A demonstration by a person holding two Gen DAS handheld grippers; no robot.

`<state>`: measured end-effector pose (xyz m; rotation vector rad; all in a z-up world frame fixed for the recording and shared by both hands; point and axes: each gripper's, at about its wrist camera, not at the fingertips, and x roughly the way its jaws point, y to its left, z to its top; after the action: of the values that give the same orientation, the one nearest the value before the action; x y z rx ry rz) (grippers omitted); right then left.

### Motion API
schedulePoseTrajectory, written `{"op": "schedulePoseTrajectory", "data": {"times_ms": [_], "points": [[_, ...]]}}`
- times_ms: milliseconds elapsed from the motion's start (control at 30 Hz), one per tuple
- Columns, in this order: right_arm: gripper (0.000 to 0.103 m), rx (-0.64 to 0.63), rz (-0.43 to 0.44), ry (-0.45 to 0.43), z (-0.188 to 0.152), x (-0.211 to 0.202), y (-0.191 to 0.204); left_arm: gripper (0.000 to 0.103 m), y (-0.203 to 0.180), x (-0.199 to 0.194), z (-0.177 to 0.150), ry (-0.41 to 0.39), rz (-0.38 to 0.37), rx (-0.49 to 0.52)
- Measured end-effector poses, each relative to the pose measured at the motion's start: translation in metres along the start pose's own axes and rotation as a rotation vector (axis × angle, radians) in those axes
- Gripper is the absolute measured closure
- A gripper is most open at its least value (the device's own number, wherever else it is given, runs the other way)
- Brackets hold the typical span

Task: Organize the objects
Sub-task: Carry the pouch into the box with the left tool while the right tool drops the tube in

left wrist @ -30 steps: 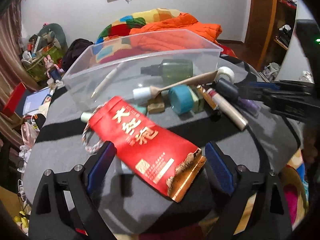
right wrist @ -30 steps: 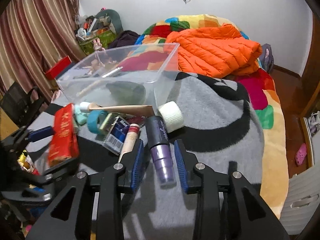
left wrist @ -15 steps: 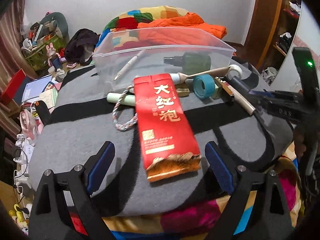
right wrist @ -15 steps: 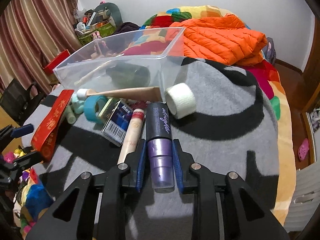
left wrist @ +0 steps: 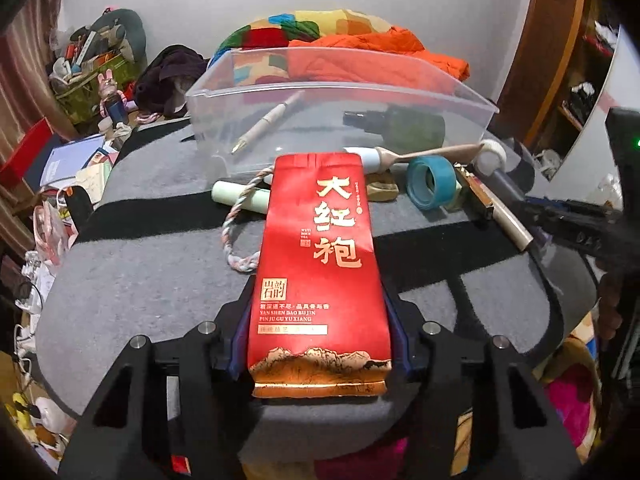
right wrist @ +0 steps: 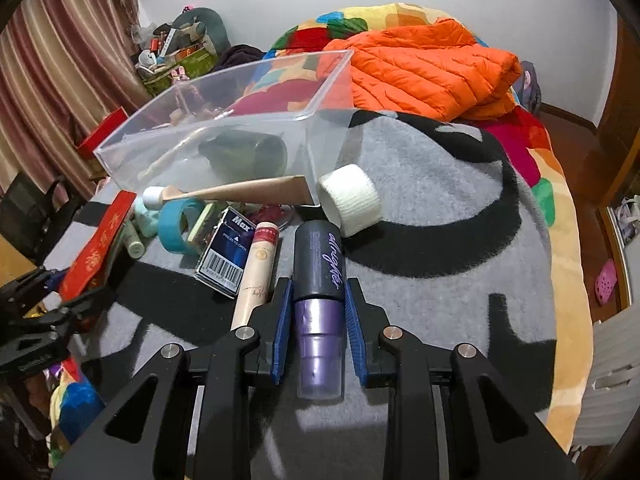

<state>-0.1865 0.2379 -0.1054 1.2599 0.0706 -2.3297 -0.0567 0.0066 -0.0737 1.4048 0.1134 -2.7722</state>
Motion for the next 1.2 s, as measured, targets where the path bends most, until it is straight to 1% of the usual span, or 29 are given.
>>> {"op": "schedulePoseTrajectory", "data": {"times_ms": [100, 200, 367, 567, 700, 833, 933, 1033, 1100, 1200], "points": [[0.08, -0.017, -0.017, -0.013, -0.004, -0.004, 0.005, 0.048, 0.006, -0.007, -0.004, -0.015, 0.0, -0.008], [0.08, -0.006, -0.024, -0.031, -0.007, -0.013, 0.005, 0.048, 0.012, -0.018, -0.006, -0.037, -0.002, -0.016], [0.08, 0.032, -0.007, -0.095, -0.001, -0.037, 0.005, 0.048, 0.019, -0.043, 0.0, -0.104, -0.032, -0.027], [0.08, 0.022, 0.017, -0.177, 0.021, -0.06, 0.018, 0.048, 0.023, -0.066, 0.025, -0.197, -0.057, -0.028], [0.08, 0.006, 0.023, -0.223, 0.042, -0.067, 0.03, 0.048, 0.023, -0.072, 0.047, -0.247, -0.059, -0.013], [0.08, -0.007, 0.025, -0.254, 0.062, -0.068, 0.04, 0.048, 0.022, -0.072, 0.075, -0.286, -0.081, -0.003], [0.08, -0.01, 0.025, -0.264, 0.079, -0.064, 0.044, 0.048, 0.019, -0.066, 0.096, -0.294, -0.103, 0.013], [0.08, -0.005, 0.019, -0.264, 0.096, -0.056, 0.047, 0.048, 0.014, -0.054, 0.116, -0.278, -0.11, 0.039], [0.08, -0.005, 0.006, -0.261, 0.108, -0.049, 0.048, 0.048, 0.011, -0.043, 0.129, -0.26, -0.097, 0.055], [0.08, 0.0, 0.002, -0.248, 0.124, -0.036, 0.047, 0.048, 0.009, -0.023, 0.146, -0.222, -0.107, 0.069]]}}
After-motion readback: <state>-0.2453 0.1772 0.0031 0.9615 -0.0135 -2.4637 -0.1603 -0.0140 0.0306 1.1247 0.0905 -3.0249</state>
